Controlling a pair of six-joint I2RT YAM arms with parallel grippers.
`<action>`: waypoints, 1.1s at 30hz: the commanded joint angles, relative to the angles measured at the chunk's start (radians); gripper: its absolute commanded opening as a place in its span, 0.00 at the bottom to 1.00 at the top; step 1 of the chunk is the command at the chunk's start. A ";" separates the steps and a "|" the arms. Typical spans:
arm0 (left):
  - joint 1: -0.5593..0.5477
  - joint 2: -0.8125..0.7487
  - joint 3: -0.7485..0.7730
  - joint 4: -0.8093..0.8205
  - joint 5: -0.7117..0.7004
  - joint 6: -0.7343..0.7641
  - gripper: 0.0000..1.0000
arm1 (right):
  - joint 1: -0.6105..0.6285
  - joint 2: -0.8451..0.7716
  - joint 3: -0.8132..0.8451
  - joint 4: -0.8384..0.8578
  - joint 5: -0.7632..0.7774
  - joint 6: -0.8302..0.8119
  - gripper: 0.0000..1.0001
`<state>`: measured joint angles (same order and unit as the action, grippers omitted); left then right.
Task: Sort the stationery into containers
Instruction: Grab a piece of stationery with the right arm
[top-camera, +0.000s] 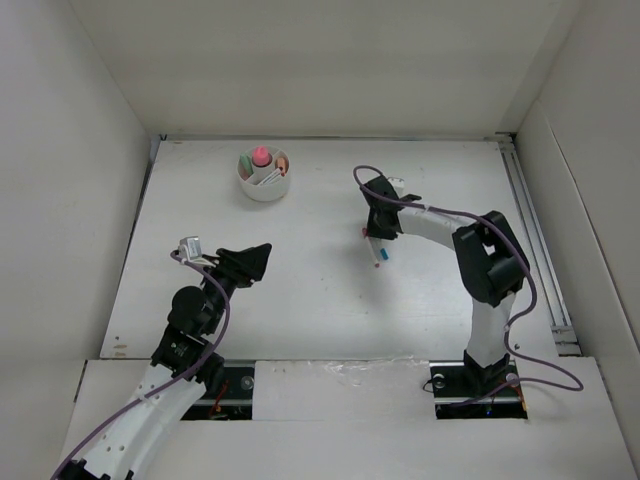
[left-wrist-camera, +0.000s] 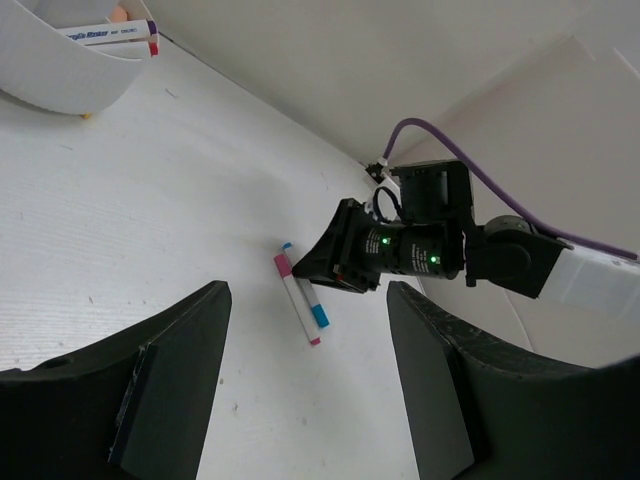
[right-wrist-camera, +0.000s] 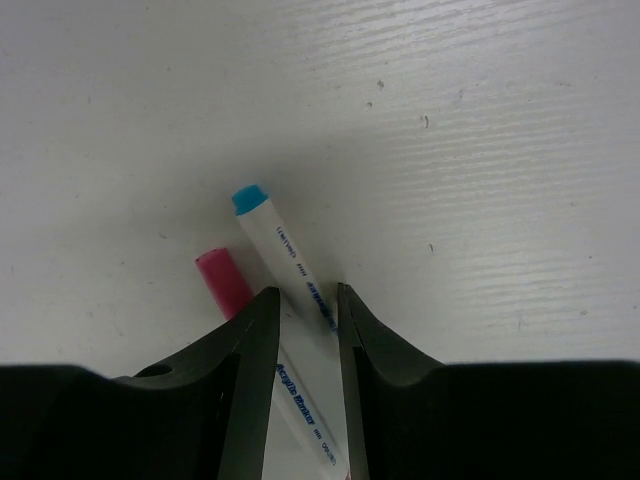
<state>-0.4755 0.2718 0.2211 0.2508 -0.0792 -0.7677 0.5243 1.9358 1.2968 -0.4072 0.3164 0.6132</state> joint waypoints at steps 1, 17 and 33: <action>0.002 0.001 -0.006 0.050 0.015 0.001 0.60 | 0.000 0.012 0.068 -0.021 -0.007 -0.012 0.35; 0.002 0.020 -0.006 0.061 0.024 0.001 0.60 | -0.050 0.143 0.176 -0.018 -0.017 -0.040 0.26; 0.002 0.029 -0.006 0.070 0.033 0.001 0.60 | -0.047 -0.090 0.249 0.106 -0.052 -0.040 0.00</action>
<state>-0.4755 0.2955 0.2211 0.2642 -0.0616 -0.7677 0.4625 1.9816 1.4731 -0.4114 0.2924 0.5797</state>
